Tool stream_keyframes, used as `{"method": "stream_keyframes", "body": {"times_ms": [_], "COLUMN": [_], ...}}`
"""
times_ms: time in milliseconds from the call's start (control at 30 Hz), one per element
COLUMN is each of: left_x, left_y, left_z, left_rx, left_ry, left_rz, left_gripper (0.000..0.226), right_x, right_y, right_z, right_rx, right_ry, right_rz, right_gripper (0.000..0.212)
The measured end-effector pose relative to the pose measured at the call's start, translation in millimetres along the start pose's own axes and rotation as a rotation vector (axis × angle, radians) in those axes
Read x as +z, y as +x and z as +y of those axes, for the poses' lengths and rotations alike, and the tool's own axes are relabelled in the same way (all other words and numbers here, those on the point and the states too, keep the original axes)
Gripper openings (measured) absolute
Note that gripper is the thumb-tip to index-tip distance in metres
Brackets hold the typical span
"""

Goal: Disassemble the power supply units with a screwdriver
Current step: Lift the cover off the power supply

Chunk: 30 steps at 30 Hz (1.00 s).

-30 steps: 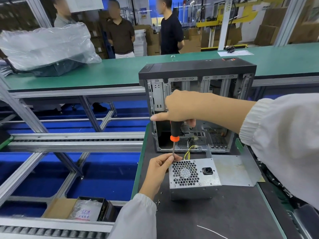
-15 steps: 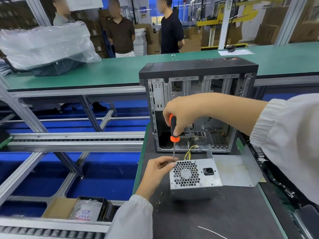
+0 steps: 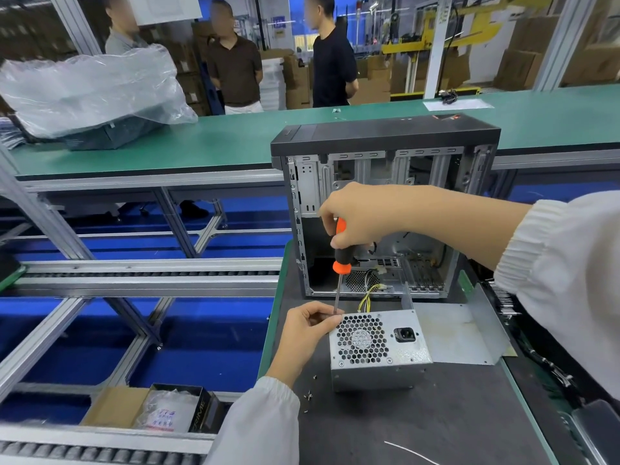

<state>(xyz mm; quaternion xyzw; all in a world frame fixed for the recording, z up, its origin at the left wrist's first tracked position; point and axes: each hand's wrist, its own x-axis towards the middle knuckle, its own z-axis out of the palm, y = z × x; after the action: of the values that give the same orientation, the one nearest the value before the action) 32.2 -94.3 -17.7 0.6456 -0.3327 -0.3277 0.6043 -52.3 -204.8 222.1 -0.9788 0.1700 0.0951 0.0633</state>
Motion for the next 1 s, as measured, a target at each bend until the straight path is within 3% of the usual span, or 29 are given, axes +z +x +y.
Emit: {"method": "stream_keyframes", "body": {"times_ms": [367, 500, 633, 1000], "left_x": [4.1, 20.0, 41.6, 44.4], "left_y": [15.0, 30.5, 35.7, 29.3], "left_z": [22.1, 38.6, 39.8, 29.6], "left_rx": [0.029, 0.043, 0.022, 0.068], "left_ry": [-0.042, 0.205, 0.467, 0.616], "left_rz": [0.115, -0.032, -0.193, -0.219], "left_gripper": [0.013, 0.036, 0.038, 0.027], "right_x": [-10.1, -2.3, 6.8, 22.8], "right_y": [-26.3, -34.8, -39.3, -31.8], "right_z": [26.5, 38.8, 47.8, 58.2], "right_rx": [0.106, 0.151, 0.163, 0.172], "right_ry": [0.038, 0.035, -0.010, 0.011], "right_rz": [0.068, 0.046, 0.041, 0.081], "right_gripper": [0.008, 0.013, 0.018, 0.018]}}
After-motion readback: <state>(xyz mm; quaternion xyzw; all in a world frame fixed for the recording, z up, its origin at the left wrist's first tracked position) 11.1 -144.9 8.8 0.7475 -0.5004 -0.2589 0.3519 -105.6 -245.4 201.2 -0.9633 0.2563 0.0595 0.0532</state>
